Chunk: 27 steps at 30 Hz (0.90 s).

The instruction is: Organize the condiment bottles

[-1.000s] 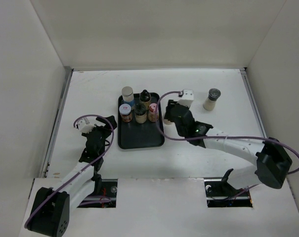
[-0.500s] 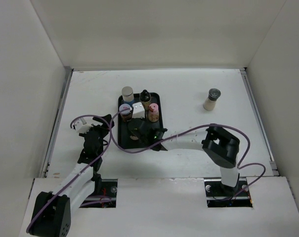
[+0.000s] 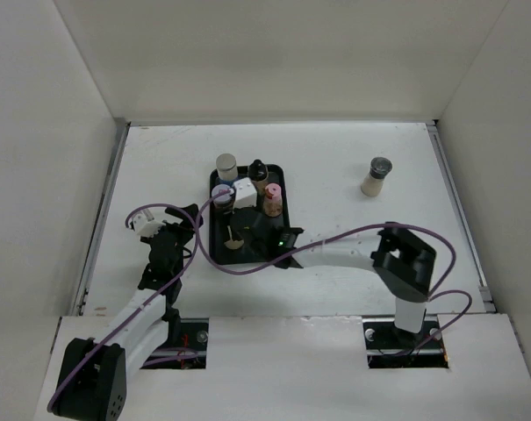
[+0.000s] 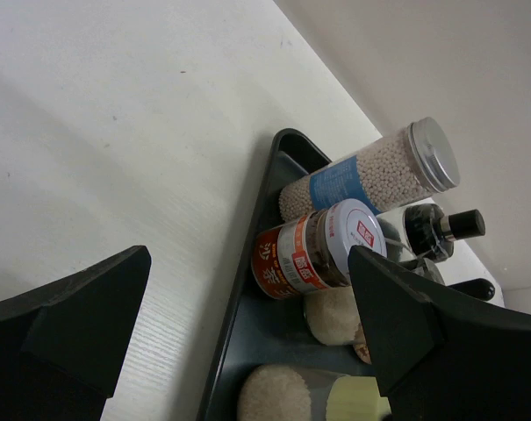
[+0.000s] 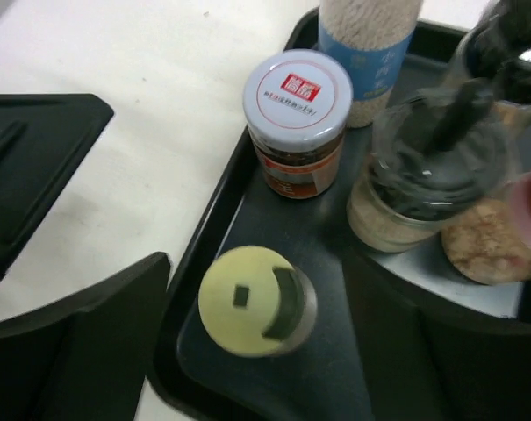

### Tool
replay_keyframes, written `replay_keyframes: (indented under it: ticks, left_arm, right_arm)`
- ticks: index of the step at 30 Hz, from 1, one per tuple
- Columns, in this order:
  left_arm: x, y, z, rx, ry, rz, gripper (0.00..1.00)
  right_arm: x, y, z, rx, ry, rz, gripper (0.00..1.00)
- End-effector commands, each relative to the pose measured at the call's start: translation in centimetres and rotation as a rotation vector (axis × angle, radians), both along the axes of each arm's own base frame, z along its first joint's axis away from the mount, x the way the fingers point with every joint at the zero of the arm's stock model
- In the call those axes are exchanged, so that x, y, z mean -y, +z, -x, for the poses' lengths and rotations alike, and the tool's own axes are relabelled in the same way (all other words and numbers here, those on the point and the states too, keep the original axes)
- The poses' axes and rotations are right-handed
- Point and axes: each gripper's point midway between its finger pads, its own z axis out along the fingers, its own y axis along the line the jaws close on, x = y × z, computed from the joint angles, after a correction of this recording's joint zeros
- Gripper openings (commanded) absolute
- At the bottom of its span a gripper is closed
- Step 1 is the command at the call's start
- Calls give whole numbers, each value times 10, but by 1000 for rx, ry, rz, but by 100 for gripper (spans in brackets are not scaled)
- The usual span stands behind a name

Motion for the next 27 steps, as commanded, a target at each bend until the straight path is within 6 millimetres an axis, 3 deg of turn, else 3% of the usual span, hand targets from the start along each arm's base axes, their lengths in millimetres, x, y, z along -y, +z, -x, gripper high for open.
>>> replay_keyframes:
  ticks: [1, 4, 6, 9, 10, 11, 12, 15, 19, 23, 27]
  left_arm:
    - [-3, 17, -3, 61, 14, 19, 100]
    - [0, 17, -3, 61, -4, 22, 100]
    - [1, 20, -3, 70, -4, 22, 100]
    - [0, 14, -3, 52, -1, 20, 100]
    - [1, 14, -4, 51, -5, 22, 100]
    - [4, 14, -5, 48, -14, 25, 100]
    - [6, 14, -5, 48, -21, 25, 100]
    - [4, 17, -4, 58, -9, 19, 100]
    - [4, 16, -4, 57, -11, 21, 100]
    - [4, 15, -4, 50, -3, 11, 100]
    - [7, 15, -6, 45, -18, 12, 100]
  right_arm:
    - [37, 82, -13, 88, -48, -170, 74]
    - [111, 86, -47, 100, -199, -207, 43]
    - [174, 78, -71, 101, -336, -193, 31]
    - [269, 60, -98, 96, -570, -126, 33]
    - [291, 56, -104, 96, -630, -112, 38]
    - [317, 50, -110, 95, -696, -88, 46]
    - [346, 44, -115, 90, -767, -58, 62]
    - [390, 38, -121, 92, -877, -6, 85]
    - [426, 38, -132, 89, -972, 0, 93]
    - [440, 35, -150, 70, -981, -2, 98]
    - [438, 34, -171, 44, -922, -40, 98]
